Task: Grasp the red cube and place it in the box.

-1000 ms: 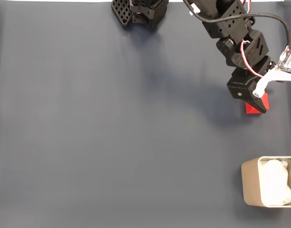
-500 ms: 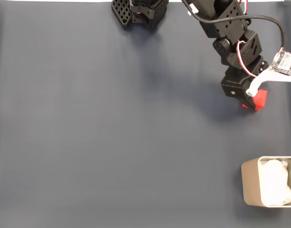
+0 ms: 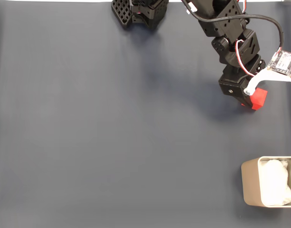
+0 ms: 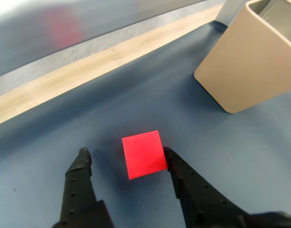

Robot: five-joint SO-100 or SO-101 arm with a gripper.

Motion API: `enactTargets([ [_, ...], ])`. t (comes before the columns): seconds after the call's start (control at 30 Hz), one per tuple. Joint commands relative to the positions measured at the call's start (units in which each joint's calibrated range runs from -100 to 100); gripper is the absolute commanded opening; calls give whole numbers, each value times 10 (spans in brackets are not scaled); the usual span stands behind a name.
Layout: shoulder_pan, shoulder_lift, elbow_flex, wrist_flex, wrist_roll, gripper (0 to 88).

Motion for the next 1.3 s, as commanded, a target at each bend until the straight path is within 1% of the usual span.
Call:
enactTargets([
  [0.0,0,-40,-9,7,0,340],
  [0.43,5,-42,-15,20,6,225],
  [0.73,4,-39,-15,37,18,194],
  [1.27,4,-33,-32,33,20,143],
])
